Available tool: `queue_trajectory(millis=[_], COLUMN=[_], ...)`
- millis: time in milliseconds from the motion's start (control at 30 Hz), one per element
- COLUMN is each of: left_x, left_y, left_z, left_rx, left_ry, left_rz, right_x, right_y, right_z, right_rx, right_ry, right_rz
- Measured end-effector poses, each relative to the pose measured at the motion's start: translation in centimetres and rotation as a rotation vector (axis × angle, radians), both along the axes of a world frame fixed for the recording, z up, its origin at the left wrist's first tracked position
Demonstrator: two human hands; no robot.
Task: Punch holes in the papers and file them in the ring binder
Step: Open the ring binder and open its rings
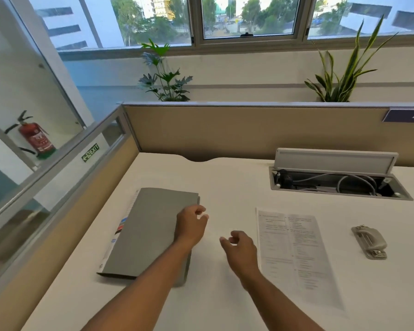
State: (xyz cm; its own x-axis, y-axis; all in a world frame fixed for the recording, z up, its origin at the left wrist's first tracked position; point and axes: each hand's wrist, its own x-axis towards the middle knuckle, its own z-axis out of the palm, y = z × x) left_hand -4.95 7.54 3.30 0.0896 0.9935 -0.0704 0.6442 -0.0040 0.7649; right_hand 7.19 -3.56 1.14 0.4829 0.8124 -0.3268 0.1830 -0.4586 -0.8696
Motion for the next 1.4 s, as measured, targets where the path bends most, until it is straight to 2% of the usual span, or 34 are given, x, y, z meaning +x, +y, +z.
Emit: queue_trajectory(millis=[200,300,433,567,800,867,1067,1400], left_x=[-11.2,-15.6,-19.9,-21.5,-23.5,-23.2,-19.5,-10.6], left_y=[4.8,5.6,6.5,6.8,7.1,6.5,3.7,-2.7], left_z=[0.2,0.2,-1.4,-2.3,-4.2,-4.2,-4.3,-5.4], left_rx=[-0.032,-0.139,-0.329,-0.385,-0.429,-0.409,-0.332,-0.313], left_ry=[0.286,0.405,0.295,0.171,0.022,-0.048,-0.185,-0.18], left_rz=[0.195,0.283,0.336,0.353,0.34,0.314,0.259,0.155], right_x=[-5.4,-7.2,-8.9,-10.0,-10.6,-10.1,-7.0,0.8], right_y=[1.8,2.5,3.3,4.1,4.8,4.4,0.8,-5.1], right_z=[-1.1,-1.9,-2.4,-3.0,-3.1,-3.1,-2.4,-2.4], right_rx=[-0.109,-0.163,-0.208,-0.259,-0.23,-0.211,-0.108,-0.089], right_ry=[-0.039,-0.092,-0.096,-0.088,0.191,0.217,0.167,-0.038], right_rz=[0.194,0.224,0.216,0.205,0.065,0.044,-0.04,-0.16])
